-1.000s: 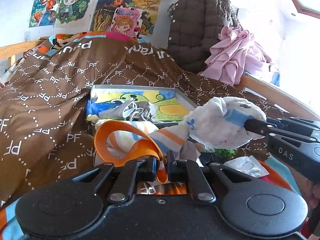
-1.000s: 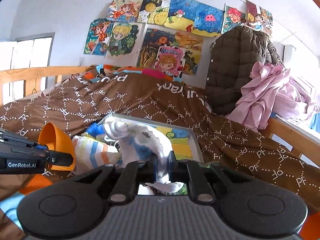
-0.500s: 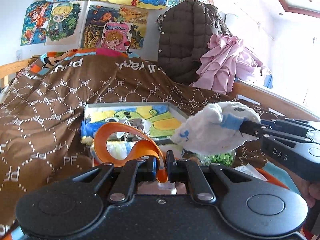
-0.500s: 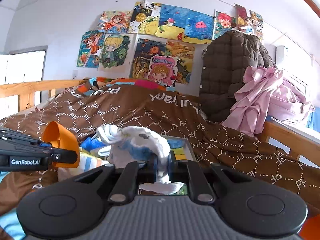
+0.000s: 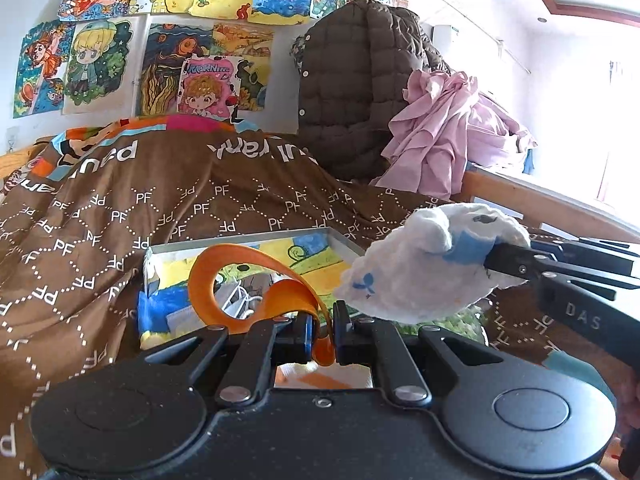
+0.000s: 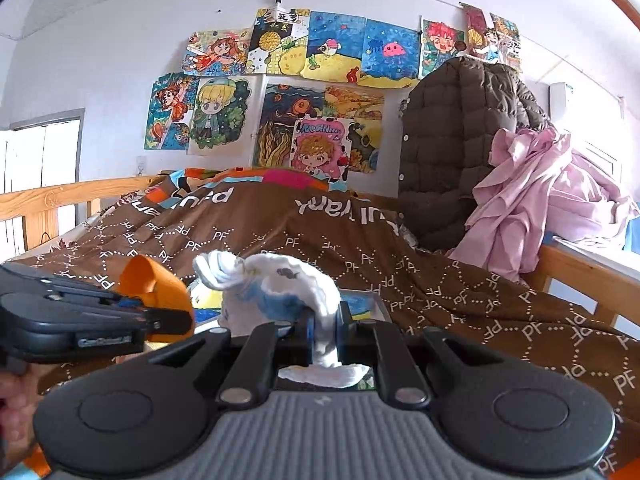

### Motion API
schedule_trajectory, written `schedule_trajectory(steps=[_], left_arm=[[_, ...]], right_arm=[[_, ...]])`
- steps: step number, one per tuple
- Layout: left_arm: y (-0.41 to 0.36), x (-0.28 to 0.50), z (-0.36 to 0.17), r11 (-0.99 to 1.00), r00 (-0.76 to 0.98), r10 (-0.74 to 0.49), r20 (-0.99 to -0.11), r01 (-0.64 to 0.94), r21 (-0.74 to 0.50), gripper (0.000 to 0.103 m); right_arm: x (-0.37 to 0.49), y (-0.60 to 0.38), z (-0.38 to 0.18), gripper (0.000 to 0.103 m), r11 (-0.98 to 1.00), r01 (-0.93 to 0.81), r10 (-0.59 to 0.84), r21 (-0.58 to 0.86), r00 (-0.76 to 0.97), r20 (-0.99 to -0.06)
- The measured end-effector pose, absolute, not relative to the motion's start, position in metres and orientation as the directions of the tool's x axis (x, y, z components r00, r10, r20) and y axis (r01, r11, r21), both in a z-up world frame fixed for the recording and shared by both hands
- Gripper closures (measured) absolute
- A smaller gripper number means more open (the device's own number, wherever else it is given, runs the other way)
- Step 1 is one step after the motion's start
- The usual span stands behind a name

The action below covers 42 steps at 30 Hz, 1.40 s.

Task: Organize soft objects
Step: 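Lift the strap and white cloth and carry them over the tray, then lower the strap and cloth into the tray and open both tools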

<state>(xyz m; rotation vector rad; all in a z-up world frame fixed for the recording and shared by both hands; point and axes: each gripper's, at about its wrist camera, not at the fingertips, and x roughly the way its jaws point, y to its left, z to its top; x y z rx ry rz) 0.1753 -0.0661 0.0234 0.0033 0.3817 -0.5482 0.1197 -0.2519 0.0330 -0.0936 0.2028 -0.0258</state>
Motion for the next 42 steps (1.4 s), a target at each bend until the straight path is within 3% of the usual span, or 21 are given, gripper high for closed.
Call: schedule_trajectory(steps=[10, 19, 29, 42], left_arm=[[-0.073, 0.233, 0.023, 0.860, 0.802, -0.507, -0.317, 0.498, -0.114, 0.093], [-0.065, 0.301, 0.021, 0.838, 0.787, -0.545, -0.289, 0.506, -0.203, 0.093], [-0.045, 0.357, -0.009, 0.815, 0.716, -0.579, -0.390, 0.483, -0.322, 0.093], [-0.044, 0.387, -0.042, 0.833, 0.663, -0.553, -0.504, 0.431, -0.347, 0.092]], right_arm=[[0.174, -0.262, 0.035, 0.092, 0.995, 0.041, -0.056, -0.086, 0.980, -0.188], [0.244, -0.271, 0.019, 0.092, 0.998, 0.052, -0.062, -0.045, 0.967, -0.248], [0.288, -0.258, -0.014, 0.092, 0.998, 0.034, -0.048, -0.047, 0.942, -0.332], [0.310, -0.256, -0.032, 0.092, 1.000, 0.020, -0.023, -0.011, 0.910, -0.414]])
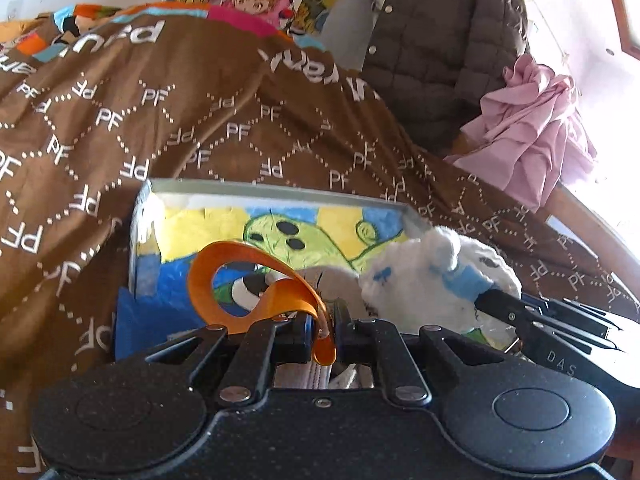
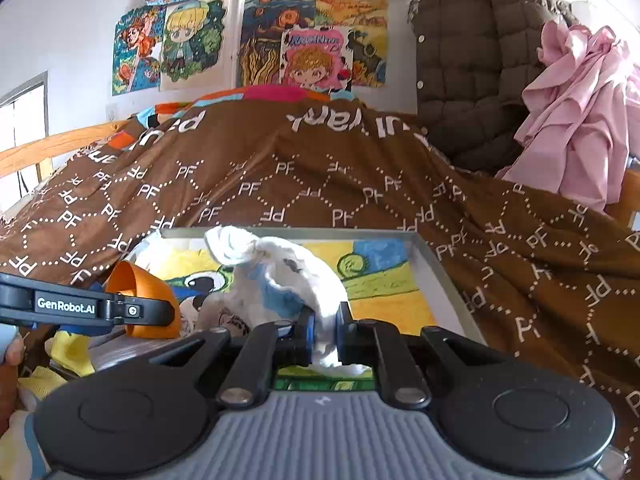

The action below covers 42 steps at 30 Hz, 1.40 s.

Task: Organize soft objects
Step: 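Lower the strap and cloth into the tray and open both tools, then move both tools back from the tray toward the striped towel pile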

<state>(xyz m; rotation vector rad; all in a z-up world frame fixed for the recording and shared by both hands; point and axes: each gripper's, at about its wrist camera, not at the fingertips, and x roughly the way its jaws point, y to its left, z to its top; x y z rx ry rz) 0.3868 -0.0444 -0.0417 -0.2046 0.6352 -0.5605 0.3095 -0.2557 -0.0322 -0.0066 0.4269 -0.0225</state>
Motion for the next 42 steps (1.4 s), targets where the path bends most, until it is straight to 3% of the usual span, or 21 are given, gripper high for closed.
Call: schedule_trajectory(steps=[13, 23, 32, 42], left_arm=[[-0.051, 0.392, -0.052, 0.840, 0.615, -0.541, -0.573, 0.426, -0.335, 0.086], [-0.052, 0.392, -0.055, 0.842, 0.594, -0.537, -0.599, 0.415, -0.344, 0.082], [-0.050, 0.387, -0.049, 0.854, 0.595, -0.520, -0.613, 0.378, -0.358, 0.067], [-0.039, 0.372, -0.032, 0.859, 0.630, -0.509, -0.586, 0.331, -0.391, 0.036]], right_arm=[[0.319, -0.247, -0.044, 0.089, 0.999, -0.049, 0.055, 0.025, 0.849, -0.525], [0.315, -0.244, -0.047, 0.080, 0.996, -0.078, 0.091, 0.046, 0.832, -0.547], [0.309, -0.249, -0.040, 0.051, 0.997, -0.051, 0.077, 0.064, 0.844, -0.530], [0.294, -0.253, -0.023, 0.029, 0.997, -0.017, 0.050, 0.071, 0.868, -0.494]])
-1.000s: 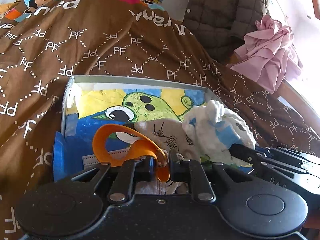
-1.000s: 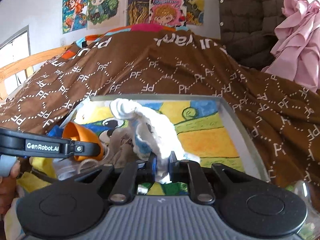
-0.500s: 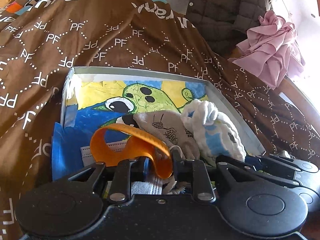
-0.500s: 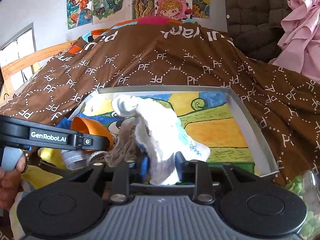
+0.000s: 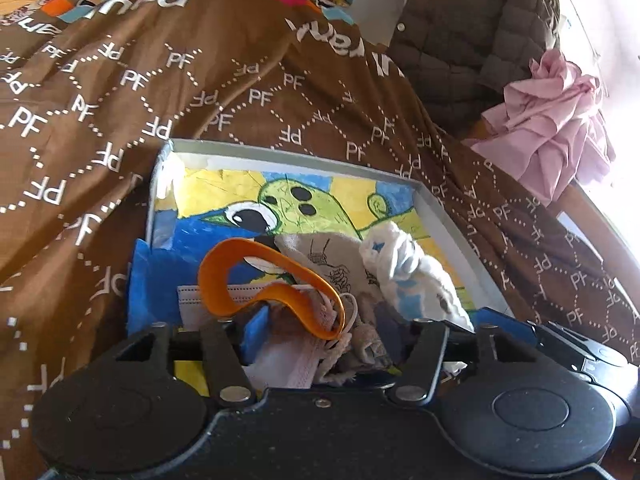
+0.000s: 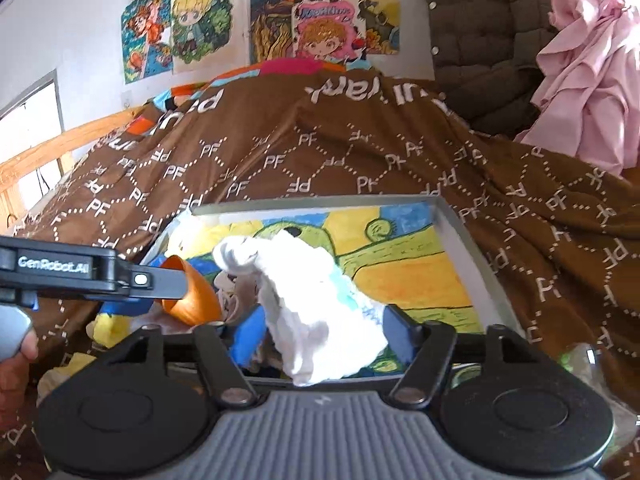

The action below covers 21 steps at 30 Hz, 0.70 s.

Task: Organize soft objects
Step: 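Move both tools back from the tray toward the striped towel pile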

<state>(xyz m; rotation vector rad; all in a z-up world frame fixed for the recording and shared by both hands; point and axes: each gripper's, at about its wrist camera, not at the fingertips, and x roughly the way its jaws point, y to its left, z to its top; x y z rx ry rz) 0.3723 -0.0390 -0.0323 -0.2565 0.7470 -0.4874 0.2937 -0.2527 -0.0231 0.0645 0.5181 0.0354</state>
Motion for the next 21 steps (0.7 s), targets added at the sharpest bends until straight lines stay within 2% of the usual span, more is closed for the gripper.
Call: schedule_trajectory(steps=[1, 5, 7, 10, 16, 21], left_arm=[[-0.037, 0.370, -0.030, 0.863, 0.641, -0.501, -0.581, 0.322, -0.389, 0.031], [-0.028, 0.361, -0.021, 0.877, 0.680, -0.473, -0.560, 0.300, -0.376, 0.024], [-0.024, 0.356, -0.016, 0.884, 0.700, -0.457, -0.549, 0.286, -0.371, 0.014], [-0.023, 0.346, -0.009, 0.901, 0.735, -0.420, -0.532, 0.269, -0.340, 0.007], [-0.023, 0.321, 0.004, 0.913, 0.773, -0.398, -0.494, 0.279, -0.299, 0.001], [-0.019, 0.298, 0.016, 0.908, 0.778, -0.406, -0.479, 0.284, -0.308, 0.001]], right_arm=[[0.291, -0.254, -0.020, 0.026, 0.997, -0.012, 0.047, 0.076, 0.872, -0.488], [0.278, -0.259, -0.008, 0.017, 0.996, 0.008, 0.037, 0.094, 0.887, -0.461], [0.270, -0.261, -0.002, 0.013, 0.995, 0.015, 0.030, 0.098, 0.894, -0.448], [0.256, -0.265, 0.008, 0.009, 0.994, 0.034, 0.016, 0.109, 0.903, -0.428], [0.228, -0.267, 0.024, 0.000, 0.993, 0.043, 0.002, 0.113, 0.929, -0.371], [0.203, -0.263, 0.031, 0.000, 0.993, 0.054, -0.017, 0.102, 0.943, -0.333]])
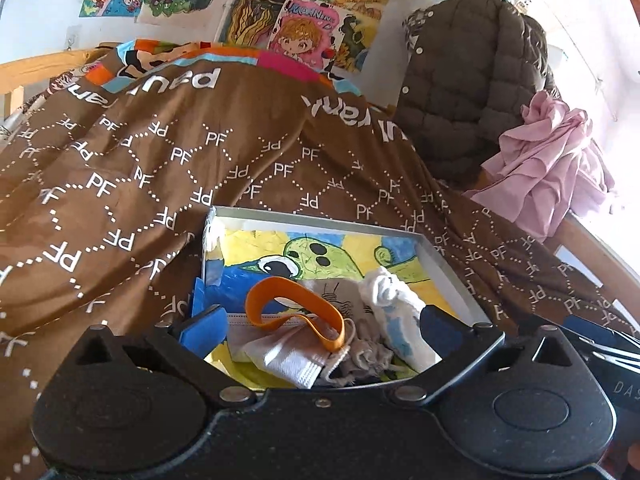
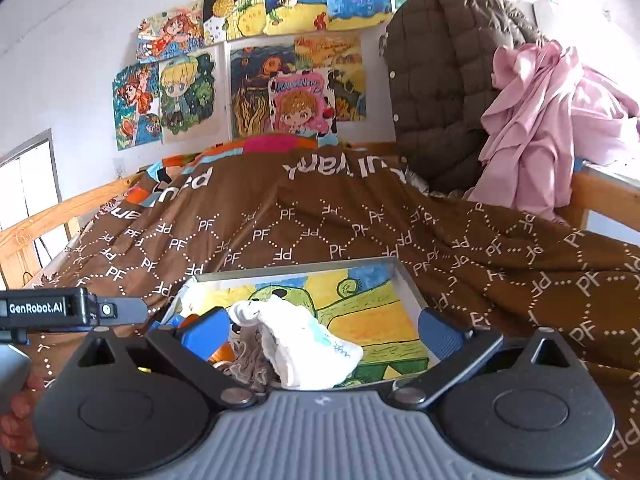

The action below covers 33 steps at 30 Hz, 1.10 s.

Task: Organize soft objects
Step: 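Move both tools back from the tray toward the striped towel pile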

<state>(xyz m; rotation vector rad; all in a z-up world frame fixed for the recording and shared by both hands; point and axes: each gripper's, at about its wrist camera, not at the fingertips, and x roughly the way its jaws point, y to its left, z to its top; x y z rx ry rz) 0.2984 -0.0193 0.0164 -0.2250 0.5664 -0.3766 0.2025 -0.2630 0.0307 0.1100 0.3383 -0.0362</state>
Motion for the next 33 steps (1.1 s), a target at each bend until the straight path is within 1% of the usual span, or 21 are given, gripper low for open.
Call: schedule_trajectory(steps=[7, 13, 17, 20, 23, 33], left_arm=[[-0.014, 0.261, 0.030, 0.918, 0.818, -0.377, -0.435, 0.269, -0.291, 0.001], [-0.017, 0.226, 0.030, 0.925, 0.819, -0.367, -0.442, 0.274, -0.261, 0.001], [-0.021, 0.201, 0.031, 0.933, 0.831, -0.355, -0.429, 0.285, -0.222, 0.001], [-0.021, 0.183, 0.032, 0.935, 0.842, -0.350, -0.411, 0.284, -0.214, 0.001], [-0.021, 0.167, 0.029, 0.936, 0.845, -0.346, -0.407, 0.284, -0.207, 0.001], [-0.025, 0.138, 0.015, 0.943, 0.833, -0.333, -0.442, 0.288, -0.168, 0.001]], right_arm=[[0.166, -0.258, 0.035, 0.000, 0.993, 0.076, -0.045, 0.088, 0.949, -0.311], [0.132, -0.252, 0.035, 0.000, 0.994, 0.098, -0.079, 0.053, 0.955, -0.287], [0.114, -0.252, 0.036, 0.000, 0.992, 0.105, -0.082, 0.067, 0.954, -0.288], [0.099, -0.253, 0.037, 0.000, 0.991, 0.112, -0.087, 0.071, 0.954, -0.287], [0.084, -0.254, 0.035, 0.000, 0.990, 0.125, -0.101, 0.064, 0.950, -0.296], [0.053, -0.265, 0.025, 0.000, 0.975, 0.192, -0.141, 0.110, 0.922, -0.360]])
